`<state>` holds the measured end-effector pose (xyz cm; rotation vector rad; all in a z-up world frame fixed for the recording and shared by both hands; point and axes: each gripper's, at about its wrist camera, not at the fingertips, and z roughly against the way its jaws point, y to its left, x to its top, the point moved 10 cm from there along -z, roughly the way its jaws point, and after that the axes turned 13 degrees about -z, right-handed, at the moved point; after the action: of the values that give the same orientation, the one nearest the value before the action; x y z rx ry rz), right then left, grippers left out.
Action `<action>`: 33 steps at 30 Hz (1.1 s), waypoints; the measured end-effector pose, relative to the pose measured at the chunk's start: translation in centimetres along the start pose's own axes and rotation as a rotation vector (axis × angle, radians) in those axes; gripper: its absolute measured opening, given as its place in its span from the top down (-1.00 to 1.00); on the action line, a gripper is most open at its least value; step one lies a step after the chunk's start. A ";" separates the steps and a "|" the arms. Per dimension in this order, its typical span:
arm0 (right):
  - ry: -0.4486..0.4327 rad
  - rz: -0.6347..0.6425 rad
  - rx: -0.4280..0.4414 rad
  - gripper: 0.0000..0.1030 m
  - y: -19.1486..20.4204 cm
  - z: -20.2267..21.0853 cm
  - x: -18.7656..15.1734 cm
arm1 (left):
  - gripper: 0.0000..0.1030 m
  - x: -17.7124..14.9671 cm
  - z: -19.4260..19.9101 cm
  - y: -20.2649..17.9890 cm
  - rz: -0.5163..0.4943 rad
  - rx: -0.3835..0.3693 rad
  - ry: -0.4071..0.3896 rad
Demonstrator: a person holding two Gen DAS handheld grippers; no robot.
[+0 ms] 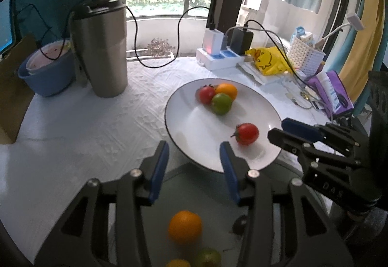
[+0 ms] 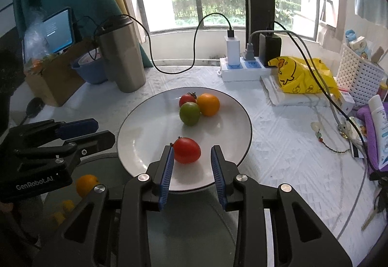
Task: Organize fruits
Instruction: 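Open the left tool to drop the lime while the right tool releases the tomato in the bowl, then move both open tools back over the fruit tray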
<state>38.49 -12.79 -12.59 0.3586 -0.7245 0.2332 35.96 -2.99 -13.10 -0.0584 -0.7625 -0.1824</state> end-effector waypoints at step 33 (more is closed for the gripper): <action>-0.047 0.050 0.006 0.35 4.8 6.5 -3.8 | 0.11 -5.3 8.0 -0.1 0.032 0.011 -0.069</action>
<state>30.22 -11.29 -9.56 0.3532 -0.7798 0.2751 26.73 -1.41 -10.94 -0.0669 -0.8307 -0.1466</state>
